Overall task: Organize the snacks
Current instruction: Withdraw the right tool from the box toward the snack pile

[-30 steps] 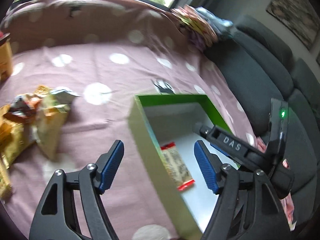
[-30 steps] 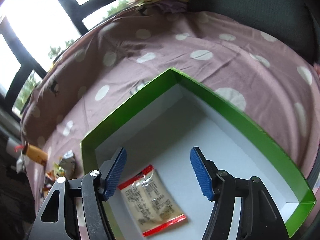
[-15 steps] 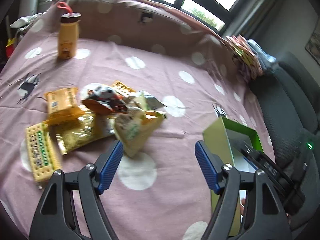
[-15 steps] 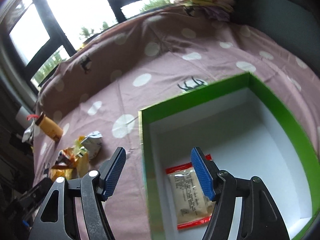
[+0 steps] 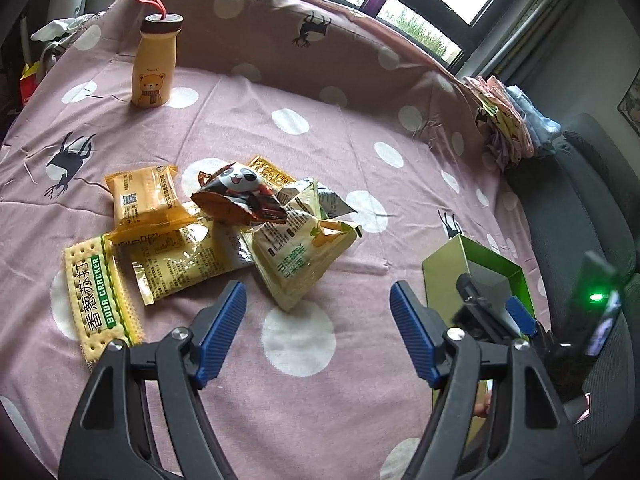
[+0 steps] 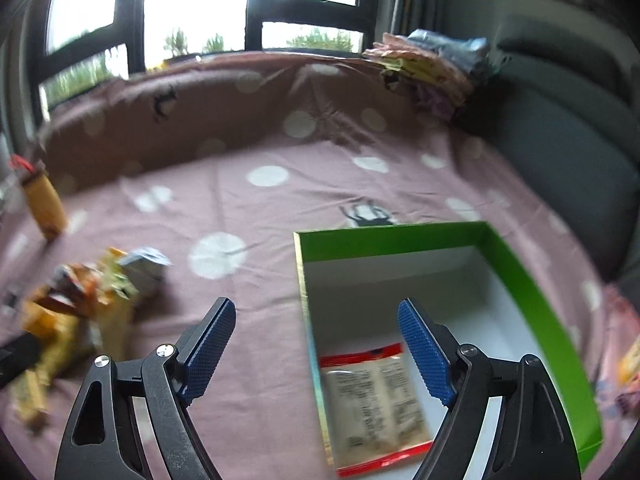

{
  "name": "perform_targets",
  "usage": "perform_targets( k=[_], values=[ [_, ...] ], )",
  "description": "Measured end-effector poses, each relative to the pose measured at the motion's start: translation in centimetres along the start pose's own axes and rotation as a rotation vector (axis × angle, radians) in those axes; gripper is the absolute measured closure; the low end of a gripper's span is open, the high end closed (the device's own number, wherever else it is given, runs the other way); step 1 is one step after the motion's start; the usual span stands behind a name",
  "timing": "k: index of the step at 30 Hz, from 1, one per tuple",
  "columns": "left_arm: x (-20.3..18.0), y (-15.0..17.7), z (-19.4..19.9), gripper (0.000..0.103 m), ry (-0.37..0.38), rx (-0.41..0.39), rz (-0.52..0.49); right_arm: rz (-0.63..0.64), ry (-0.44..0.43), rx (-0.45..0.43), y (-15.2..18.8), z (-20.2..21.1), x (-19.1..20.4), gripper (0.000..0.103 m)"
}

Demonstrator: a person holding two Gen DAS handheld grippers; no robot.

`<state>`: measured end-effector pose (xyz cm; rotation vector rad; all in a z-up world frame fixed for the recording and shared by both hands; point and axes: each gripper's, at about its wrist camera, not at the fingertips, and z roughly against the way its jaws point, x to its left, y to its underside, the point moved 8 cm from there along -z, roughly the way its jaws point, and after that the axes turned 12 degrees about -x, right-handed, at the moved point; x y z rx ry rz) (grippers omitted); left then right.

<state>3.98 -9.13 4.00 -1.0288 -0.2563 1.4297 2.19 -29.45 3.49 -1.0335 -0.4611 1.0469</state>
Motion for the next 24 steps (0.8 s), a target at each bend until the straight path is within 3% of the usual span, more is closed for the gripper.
perform_targets(
  k=[3, 7, 11, 15, 24],
  values=[
    [0.3, 0.0, -0.2, 0.028, -0.005, 0.01, 0.005, -0.031, -0.071, 0.013, 0.2, -0.1, 0.5, 0.019],
    [0.6, 0.0, -0.4, 0.028, -0.005, 0.019, 0.014, 0.065, -0.04, -0.026, 0.0, 0.4, 1.2, 0.019],
    [1.1, -0.1, -0.4, 0.028, -0.014, 0.024, 0.024, 0.159, -0.06, -0.046, 0.2, 0.8, 2.8, 0.019],
    [1.8, -0.1, -0.5, 0.028, -0.028, 0.028, 0.039, 0.219, -0.157, -0.029, 0.9, 1.1, 4.6, 0.019],
    [2.5, -0.3, -0.3, 0.028, -0.04, 0.033, 0.057, 0.233, -0.272, -0.005, 1.6, 2.3, 5.8, 0.019]
  ],
)
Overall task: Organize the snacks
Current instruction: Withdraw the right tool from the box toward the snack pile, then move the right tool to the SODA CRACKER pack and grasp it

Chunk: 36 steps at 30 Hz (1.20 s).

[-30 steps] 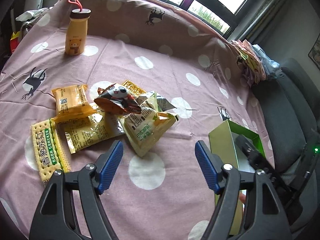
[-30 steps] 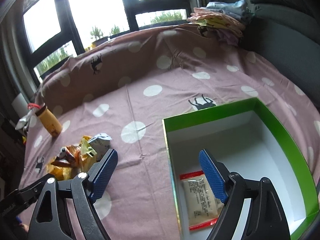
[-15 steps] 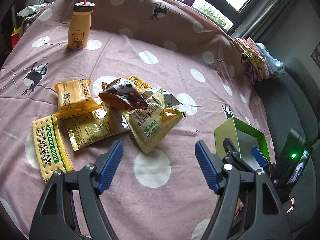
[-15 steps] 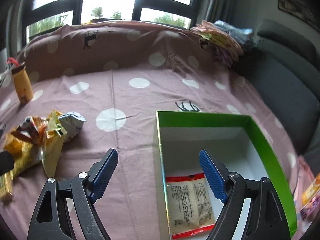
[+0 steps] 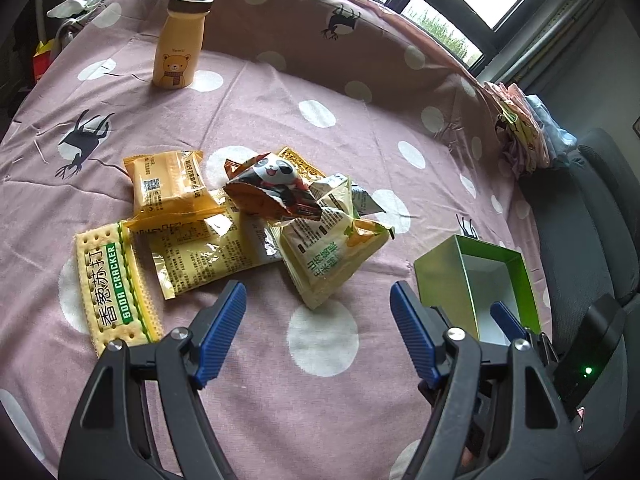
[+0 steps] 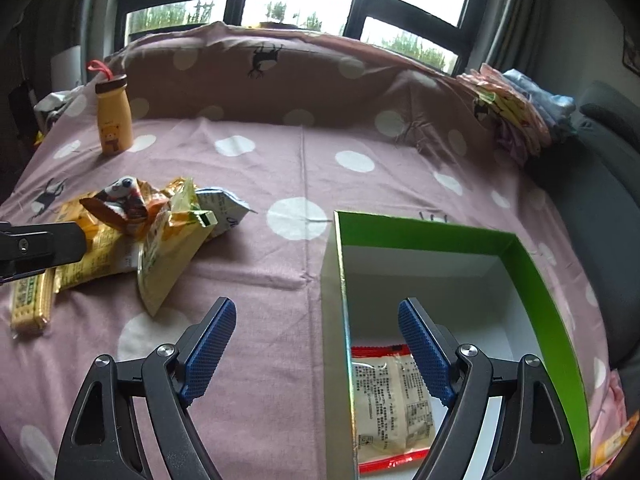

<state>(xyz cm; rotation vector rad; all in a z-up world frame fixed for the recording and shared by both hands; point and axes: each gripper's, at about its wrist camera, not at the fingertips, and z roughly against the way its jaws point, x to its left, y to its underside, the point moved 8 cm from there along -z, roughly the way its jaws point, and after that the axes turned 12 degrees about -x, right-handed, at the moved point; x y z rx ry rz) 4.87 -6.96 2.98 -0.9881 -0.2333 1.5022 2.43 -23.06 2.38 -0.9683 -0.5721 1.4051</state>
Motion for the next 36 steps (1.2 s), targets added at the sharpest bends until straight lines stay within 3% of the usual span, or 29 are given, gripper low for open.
perform_targets(
  k=[7, 14, 18, 20, 24, 29, 36],
  values=[
    [1.0, 0.0, -0.1, 0.028, -0.045, 0.007, -0.003, 0.007, -0.036, 0.012, 0.2, 0.4, 0.8, 0.019],
    [2.8, -0.2, 0.5, 0.028, -0.118, -0.008, -0.007, -0.045, -0.064, -0.053, -1.5, 1.9, 0.5, 0.019],
    [4.3, -0.4, 1.2, 0.028, -0.159, -0.012, 0.01, -0.132, -0.1, -0.115, -3.2, 3.0, 0.3, 0.019],
    [5.8, -0.5, 1.6, 0.028, -0.221, -0.021, -0.003, -0.203, -0.144, -0.123, -3.8, 3.2, 0.5, 0.019],
    [8.5, -0.5, 2.3, 0.028, -0.304, -0.017, 0.013, -0.289, -0.268, -0.078, -4.1, 2.9, 2.5, 0.019],
    [11.4, -0.7, 3.4, 0.028, -0.368, -0.023, 0.036, -0.283, -0.317, -0.036, -4.2, 2.1, 5.8, 0.019],
    [14.2, -0.8, 4.6, 0.028, -0.449, -0.036, 0.063, -0.351, -0.458, 0.062, -4.2, 0.6, 11.2, 0.019]
  ],
)
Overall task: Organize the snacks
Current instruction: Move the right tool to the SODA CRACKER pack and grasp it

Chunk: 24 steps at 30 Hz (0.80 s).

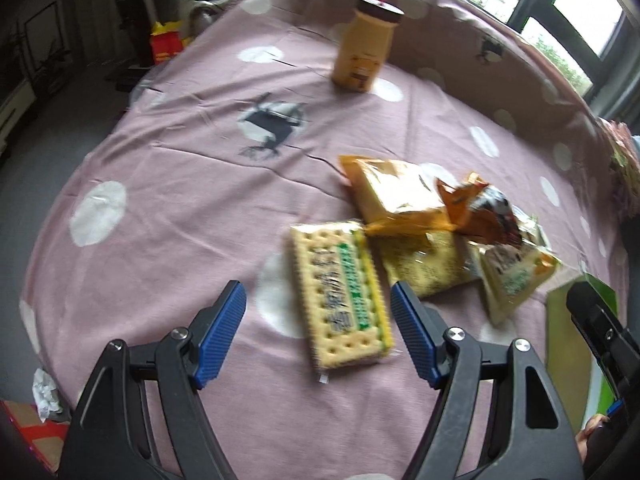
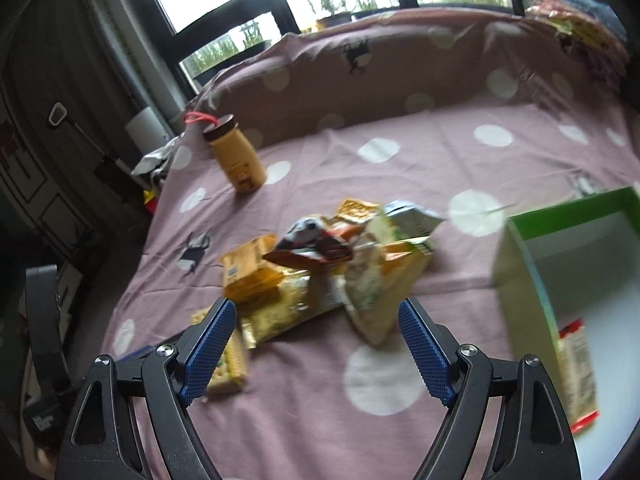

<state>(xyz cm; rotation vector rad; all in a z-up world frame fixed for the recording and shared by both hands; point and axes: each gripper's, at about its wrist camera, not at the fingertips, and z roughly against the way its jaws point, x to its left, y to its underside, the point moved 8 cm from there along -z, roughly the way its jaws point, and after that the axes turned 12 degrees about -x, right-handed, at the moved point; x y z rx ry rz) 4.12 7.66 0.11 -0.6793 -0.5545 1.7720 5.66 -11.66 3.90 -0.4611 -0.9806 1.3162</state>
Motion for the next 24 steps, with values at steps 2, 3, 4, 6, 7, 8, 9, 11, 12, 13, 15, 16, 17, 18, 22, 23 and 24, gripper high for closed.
perform_targets(
  k=[2, 3, 4, 6, 7, 8, 9, 11, 12, 13, 15, 16, 17, 18, 22, 23, 24],
  values=[
    [0.5, 0.0, -0.1, 0.028, -0.015, 0.0, -0.001, -0.014, -0.026, 0.024, 0.4, -1.0, 0.8, 0.019],
    [0.7, 0.0, -0.2, 0.028, -0.012, 0.005, 0.004, -0.024, -0.042, 0.043, 0.7, -1.6, 1.3, 0.019],
    [0.9, 0.1, -0.4, 0.028, -0.009, 0.011, 0.009, -0.027, -0.051, 0.059, 0.9, -2.0, 1.5, 0.019],
    [1.3, 0.2, -0.7, 0.028, -0.014, 0.022, 0.01, -0.031, -0.054, 0.088, 1.5, -3.0, 2.0, 0.019],
    [1.4, 0.3, -0.8, 0.028, -0.019, 0.024, 0.009, -0.031, -0.049, 0.098, 1.8, -3.4, 2.0, 0.019],
    [1.6, 0.4, -1.0, 0.028, -0.026, 0.031, 0.007, -0.031, -0.041, 0.11, 2.1, -3.8, 2.0, 0.019],
    [1.8, 0.5, -1.1, 0.028, -0.031, 0.036, 0.007, -0.034, -0.038, 0.117, 2.2, -4.1, 2.1, 0.019],
    [2.1, 0.6, -1.4, 0.028, -0.036, 0.046, 0.011, -0.054, -0.04, 0.142, 2.9, -4.8, 2.1, 0.019],
    [2.2, 0.7, -1.5, 0.028, -0.034, 0.05, 0.013, -0.063, -0.047, 0.154, 3.1, -4.9, 2.1, 0.019],
    [2.2, 0.8, -1.6, 0.028, -0.029, 0.056, 0.017, -0.071, -0.054, 0.164, 3.3, -5.1, 2.1, 0.019],
    [2.3, 1.0, -1.9, 0.028, -0.021, 0.07, 0.021, -0.083, -0.067, 0.169, 3.4, -5.2, 2.2, 0.02],
    [2.2, 1.2, -2.0, 0.028, -0.018, 0.079, 0.019, -0.085, -0.072, 0.17, 3.4, -5.2, 2.2, 0.02],
    [2.2, 1.3, -2.1, 0.028, -0.015, 0.084, 0.017, -0.087, -0.075, 0.172, 3.4, -5.3, 2.2, 0.02],
    [2.1, 1.5, -2.2, 0.028, -0.012, 0.089, 0.014, -0.093, -0.083, 0.175, 3.5, -5.3, 2.3, 0.021],
    [1.8, 2.2, -2.9, 0.028, 0.012, 0.13, 0.008, -0.118, -0.108, 0.208, 4.1, -5.8, 2.4, 0.028],
    [1.8, 2.2, -3.0, 0.028, 0.012, 0.134, 0.008, -0.121, -0.115, 0.219, 4.3, -6.0, 2.6, 0.033],
    [1.8, 2.3, -3.1, 0.028, 0.013, 0.138, 0.007, -0.125, -0.126, 0.232, 4.6, -6.1, 2.8, 0.039]
  ],
)
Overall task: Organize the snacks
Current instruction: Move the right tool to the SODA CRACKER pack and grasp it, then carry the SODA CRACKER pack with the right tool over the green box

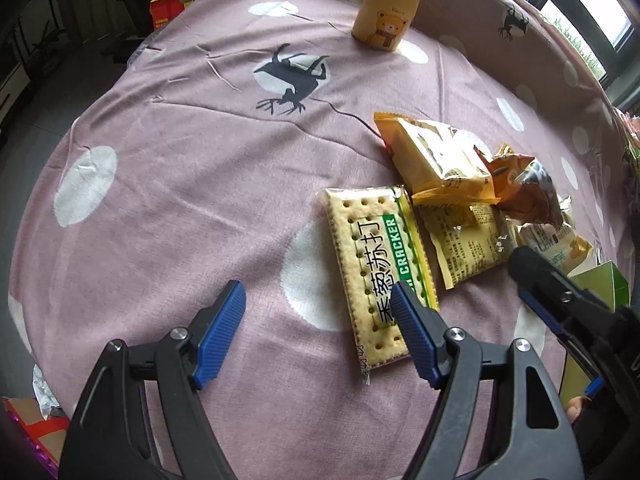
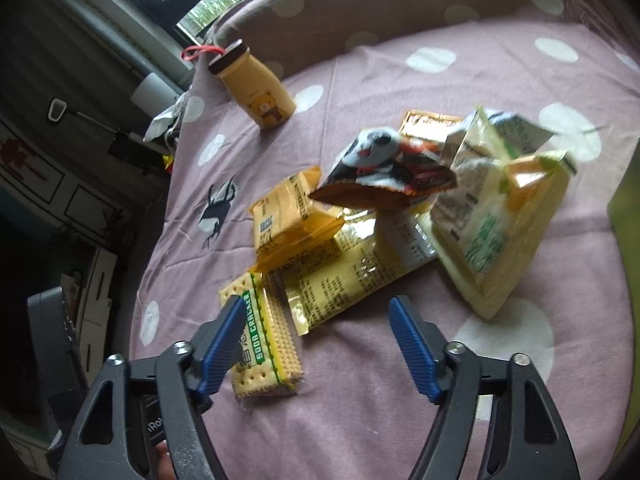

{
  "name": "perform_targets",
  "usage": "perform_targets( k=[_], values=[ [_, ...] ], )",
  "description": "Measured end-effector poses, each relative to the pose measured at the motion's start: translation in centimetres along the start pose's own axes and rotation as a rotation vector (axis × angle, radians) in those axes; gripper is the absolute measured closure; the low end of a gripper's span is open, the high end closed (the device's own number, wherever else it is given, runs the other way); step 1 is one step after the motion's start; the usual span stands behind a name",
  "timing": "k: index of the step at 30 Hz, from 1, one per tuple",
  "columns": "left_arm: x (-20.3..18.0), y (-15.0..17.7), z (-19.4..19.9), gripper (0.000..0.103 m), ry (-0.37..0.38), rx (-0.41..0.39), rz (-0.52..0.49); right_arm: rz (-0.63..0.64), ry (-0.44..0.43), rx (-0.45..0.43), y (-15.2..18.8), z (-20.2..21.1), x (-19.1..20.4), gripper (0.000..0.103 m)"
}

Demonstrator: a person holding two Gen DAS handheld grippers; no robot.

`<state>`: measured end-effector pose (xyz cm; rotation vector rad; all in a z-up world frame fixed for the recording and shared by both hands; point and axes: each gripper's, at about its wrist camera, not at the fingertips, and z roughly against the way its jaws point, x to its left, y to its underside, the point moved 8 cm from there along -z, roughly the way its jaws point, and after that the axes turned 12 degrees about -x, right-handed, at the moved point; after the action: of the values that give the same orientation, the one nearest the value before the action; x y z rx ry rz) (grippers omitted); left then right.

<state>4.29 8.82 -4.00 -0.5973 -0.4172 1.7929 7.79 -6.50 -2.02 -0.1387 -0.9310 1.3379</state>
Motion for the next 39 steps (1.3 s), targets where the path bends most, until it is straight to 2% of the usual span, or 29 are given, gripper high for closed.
perform_targets(
  k=[3, 7, 8, 9, 11, 15, 20, 26, 39],
  values=[
    [-0.6, 0.2, -0.4, 0.028, 0.027, 0.013, -0.005, -0.027, -0.058, 0.04, 0.7, -0.9, 0.7, 0.046],
    [-1.5, 0.4, -0.7, 0.031, 0.065, 0.012, -0.033, -0.074, -0.113, 0.109, 1.9, -2.5, 1.3, 0.048],
    [-1.7, 0.4, -0.6, 0.037, 0.069, -0.001, -0.045, -0.093, -0.122, 0.119, 2.1, -2.8, 1.2, 0.048],
    [-2.0, 0.4, -0.4, 0.052, 0.095, -0.011, -0.053, -0.12, -0.145, 0.139, 2.3, -3.1, 1.2, 0.048],
    [-2.9, 0.5, -0.1, 0.069, 0.153, -0.011, -0.058, -0.165, -0.203, 0.186, 2.9, -3.7, 1.3, 0.048],
    [-3.7, 0.6, 0.1, 0.069, 0.135, -0.042, -0.113, -0.225, -0.262, 0.225, 3.6, -4.5, 1.1, 0.048],
    [-4.2, 0.5, 1.2, 0.074, 0.131, -0.079, -0.16, -0.209, -0.269, 0.199, 3.6, -3.5, 1.7, 0.047],
    [-5.7, -0.5, 3.7, 0.074, 0.155, -0.186, -0.207, -0.219, -0.314, 0.14, 2.2, -0.9, 2.4, 0.047],
    [-11.0, -0.1, 8.3, 0.074, 0.284, -0.31, -0.28, -0.224, -0.295, -0.057, -0.7, 5.8, 0.4, 0.047]
  ],
)
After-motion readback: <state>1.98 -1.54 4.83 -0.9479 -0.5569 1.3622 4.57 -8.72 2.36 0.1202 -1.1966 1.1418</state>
